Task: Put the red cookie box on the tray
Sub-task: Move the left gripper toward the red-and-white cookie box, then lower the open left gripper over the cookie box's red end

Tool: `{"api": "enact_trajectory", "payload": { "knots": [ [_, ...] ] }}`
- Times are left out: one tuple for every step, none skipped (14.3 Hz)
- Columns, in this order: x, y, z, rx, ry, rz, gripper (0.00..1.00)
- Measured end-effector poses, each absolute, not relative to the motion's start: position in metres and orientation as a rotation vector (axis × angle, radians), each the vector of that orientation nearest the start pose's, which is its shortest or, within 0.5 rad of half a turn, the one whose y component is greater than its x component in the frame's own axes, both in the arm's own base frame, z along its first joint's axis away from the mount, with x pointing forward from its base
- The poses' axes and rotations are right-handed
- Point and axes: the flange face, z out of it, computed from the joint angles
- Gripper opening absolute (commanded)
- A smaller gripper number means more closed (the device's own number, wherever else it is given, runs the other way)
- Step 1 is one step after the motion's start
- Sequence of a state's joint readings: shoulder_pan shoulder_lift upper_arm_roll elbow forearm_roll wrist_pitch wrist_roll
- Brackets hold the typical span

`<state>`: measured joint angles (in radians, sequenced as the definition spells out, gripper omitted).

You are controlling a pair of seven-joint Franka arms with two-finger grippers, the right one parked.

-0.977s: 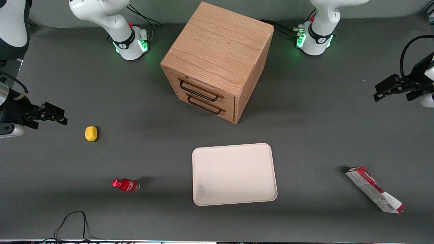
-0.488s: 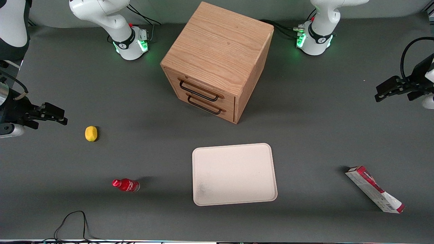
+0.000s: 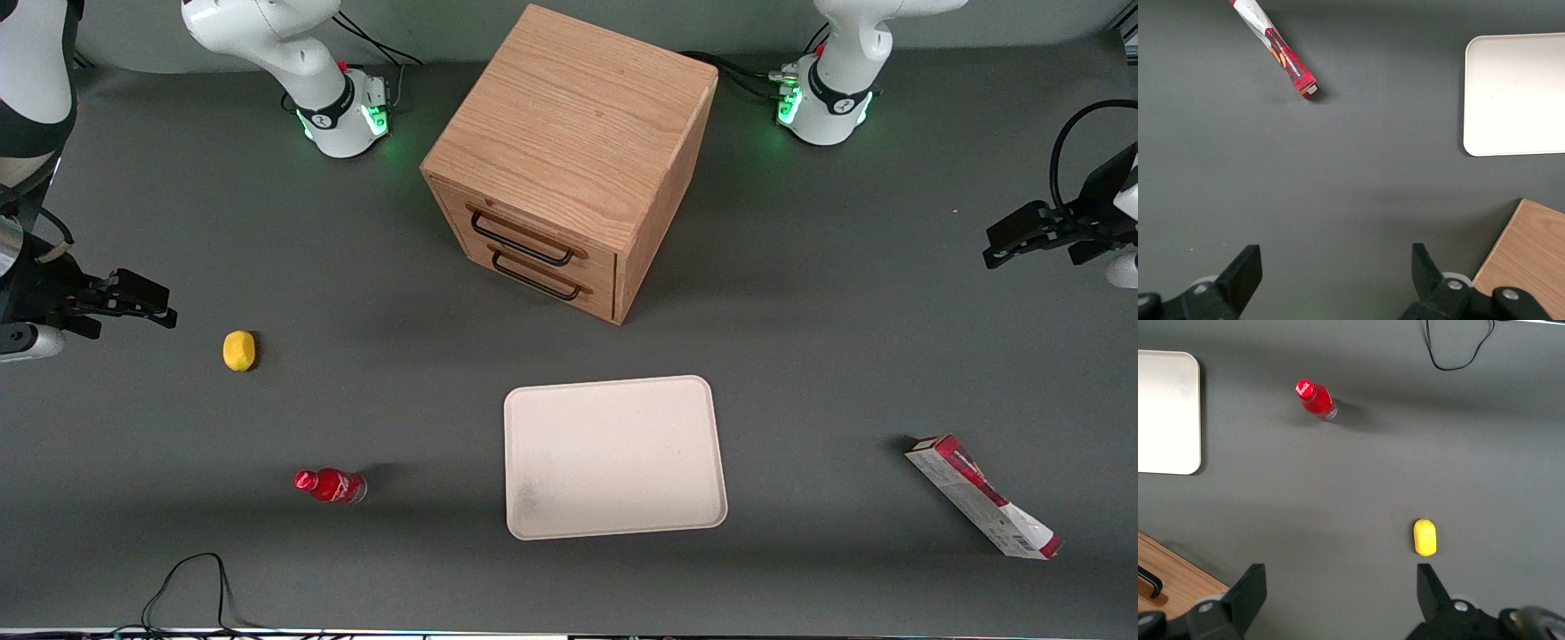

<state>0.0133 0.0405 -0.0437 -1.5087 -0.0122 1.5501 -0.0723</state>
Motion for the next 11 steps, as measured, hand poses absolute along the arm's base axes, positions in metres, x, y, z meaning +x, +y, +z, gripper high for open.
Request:
{"api": "enact_trajectory", "payload": {
  "knots": [
    [0.569,-0.016,0.624,-3.155,-0.071,0.011,1.0],
    [0.574,-0.013,0.618,-3.155,-0.08,0.023,1.0],
    [0.58,-0.008,0.612,-3.155,-0.092,0.029,1.0],
    [0.589,-0.002,0.606,-3.156,-0.108,0.033,1.0],
    [0.599,0.005,0.601,-3.156,-0.128,0.034,1.0],
    [0.612,0.015,0.595,-3.157,-0.152,0.03,1.0],
    [0.627,0.029,0.588,-3.158,-0.185,0.011,1.0],
    [0.642,0.044,0.581,-3.157,-0.218,-0.01,1.0],
    [0.656,0.058,0.574,-3.156,-0.25,-0.032,1.0],
    [0.67,0.074,0.566,-3.155,-0.282,-0.052,1.0],
    [0.682,0.087,0.558,-3.153,-0.309,-0.067,1.0]
  ]
}}
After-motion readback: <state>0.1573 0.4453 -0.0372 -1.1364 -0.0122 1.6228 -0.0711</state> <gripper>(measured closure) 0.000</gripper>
